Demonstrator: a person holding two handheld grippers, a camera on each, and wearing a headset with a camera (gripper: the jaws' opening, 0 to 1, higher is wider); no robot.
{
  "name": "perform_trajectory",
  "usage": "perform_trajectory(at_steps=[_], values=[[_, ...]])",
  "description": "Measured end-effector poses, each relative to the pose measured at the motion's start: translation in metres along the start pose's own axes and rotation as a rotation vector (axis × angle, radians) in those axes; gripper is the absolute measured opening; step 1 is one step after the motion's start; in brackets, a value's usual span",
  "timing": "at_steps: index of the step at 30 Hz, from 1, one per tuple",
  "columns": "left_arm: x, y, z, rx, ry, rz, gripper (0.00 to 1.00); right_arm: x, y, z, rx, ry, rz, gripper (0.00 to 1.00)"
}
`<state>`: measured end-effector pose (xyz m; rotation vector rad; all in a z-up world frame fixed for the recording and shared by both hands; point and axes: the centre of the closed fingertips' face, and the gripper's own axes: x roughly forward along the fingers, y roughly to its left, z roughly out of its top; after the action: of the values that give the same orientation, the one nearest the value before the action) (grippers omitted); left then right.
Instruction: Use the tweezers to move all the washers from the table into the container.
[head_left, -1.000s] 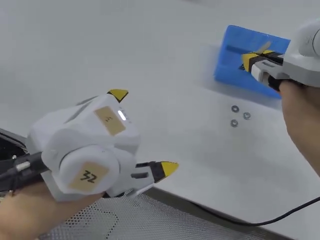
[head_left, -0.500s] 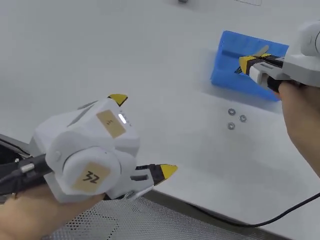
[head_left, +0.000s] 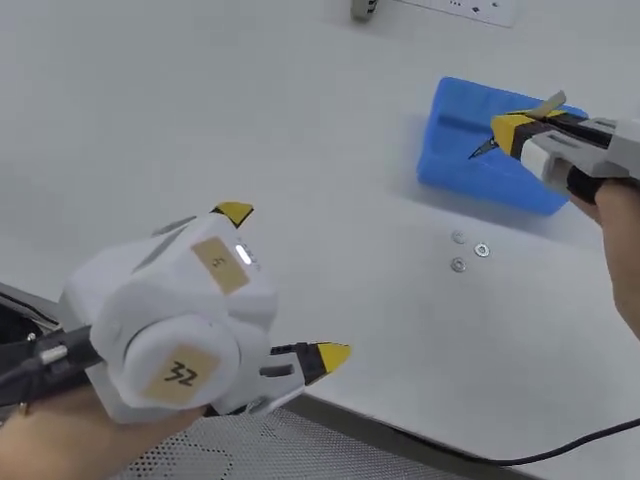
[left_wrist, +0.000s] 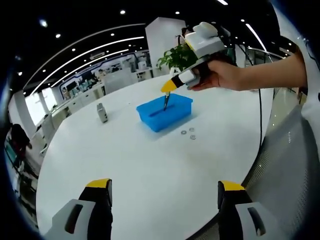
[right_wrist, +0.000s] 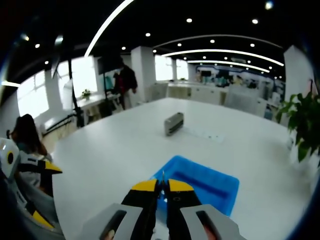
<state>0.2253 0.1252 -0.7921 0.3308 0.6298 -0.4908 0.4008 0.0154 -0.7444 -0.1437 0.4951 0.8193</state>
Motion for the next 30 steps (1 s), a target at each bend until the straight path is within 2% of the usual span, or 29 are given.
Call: perform_trajectory(at_steps=[8,13,20,24,30], values=[[0.0,0.003,-0.001,-0.008,0.004,0.012,0.89,-0.014,0.016,-0.023,-0.008,0.032,0.004,0.02],[0.0,0.003,-0.001,-0.01,0.0,0.01,0.89,-0.014,0.023,-0.044,-0.008,0.081,0.009,0.02],[0.0,0.004,-0.002,-0.007,0.006,0.017,0.88,-0.011,0.022,-0.059,-0.009,0.112,-0.006,0.03],[0.0,0.005,-0.002,-0.002,0.006,0.021,0.88,-0.006,0.022,-0.067,0.008,0.133,0.001,0.03],[0.0,0.005,-0.003,0.0,0.007,0.025,0.88,-0.004,0.021,-0.071,0.007,0.137,-0.006,0.03]])
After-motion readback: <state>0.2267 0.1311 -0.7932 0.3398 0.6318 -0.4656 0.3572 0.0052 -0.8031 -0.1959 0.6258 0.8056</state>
